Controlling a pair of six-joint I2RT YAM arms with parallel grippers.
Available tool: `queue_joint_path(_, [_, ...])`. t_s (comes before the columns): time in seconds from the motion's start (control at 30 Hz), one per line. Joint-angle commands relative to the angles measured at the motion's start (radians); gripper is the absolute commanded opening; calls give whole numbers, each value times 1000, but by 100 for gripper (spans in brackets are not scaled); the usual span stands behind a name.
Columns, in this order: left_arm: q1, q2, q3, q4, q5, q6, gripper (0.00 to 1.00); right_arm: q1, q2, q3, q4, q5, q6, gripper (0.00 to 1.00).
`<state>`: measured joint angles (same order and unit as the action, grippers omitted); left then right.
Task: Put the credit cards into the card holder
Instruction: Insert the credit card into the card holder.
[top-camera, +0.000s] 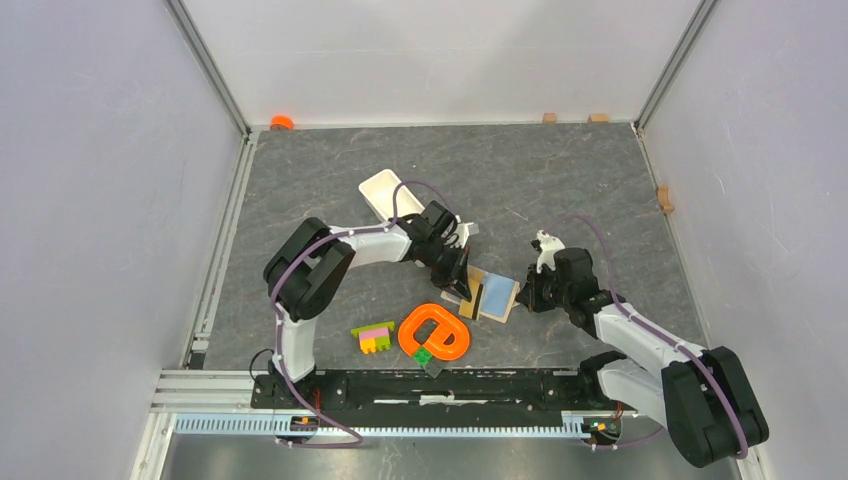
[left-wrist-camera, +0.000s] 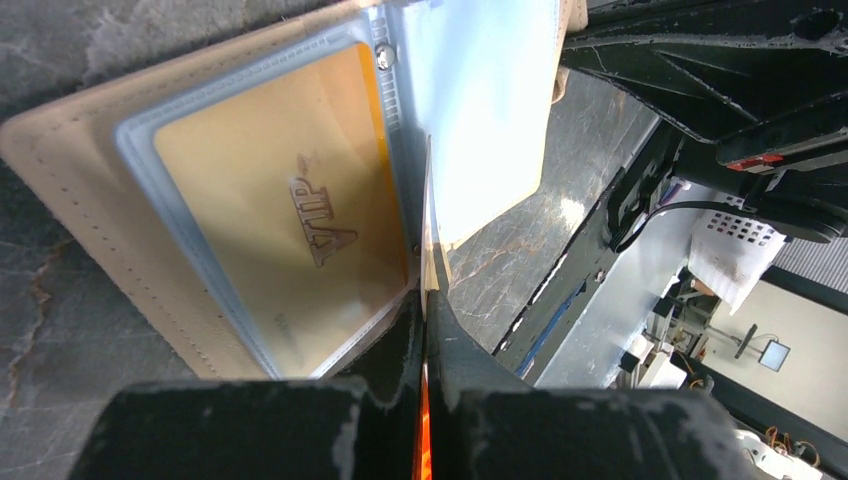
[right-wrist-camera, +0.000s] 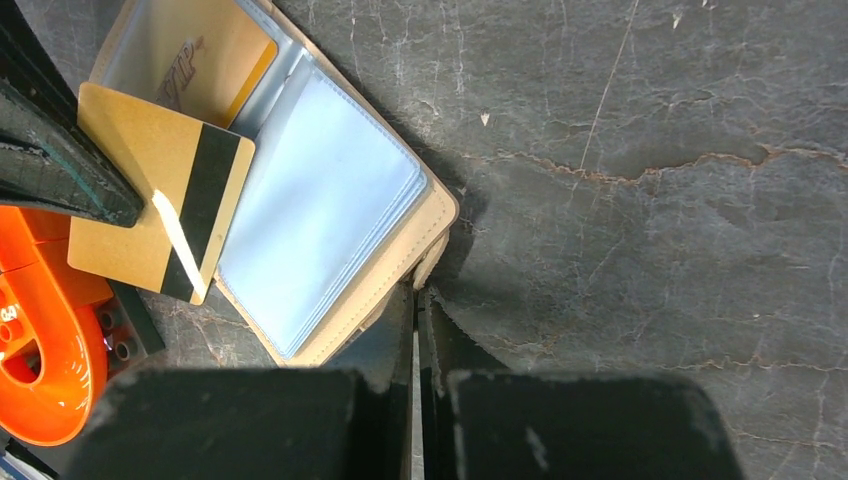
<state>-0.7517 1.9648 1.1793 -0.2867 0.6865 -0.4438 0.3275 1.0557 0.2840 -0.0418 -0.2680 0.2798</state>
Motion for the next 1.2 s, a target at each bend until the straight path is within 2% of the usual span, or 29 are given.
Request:
queue_joint_path(0.0, [19, 30, 54, -54, 19, 73, 2, 5, 9, 19, -44, 29, -31, 0])
queue_joint_path(0.83, [32, 159, 163, -138, 17, 94, 2, 5, -7, 28, -82, 62, -42, 0])
queue_joint_path(0.97, [32, 153, 158, -138, -10, 100, 2, 6, -8, 31, -83, 62, -41, 0])
queue_joint_path(1.17, [14, 62, 128, -80, -60, 134, 2, 5, -11, 33, -88, 89, -40, 0])
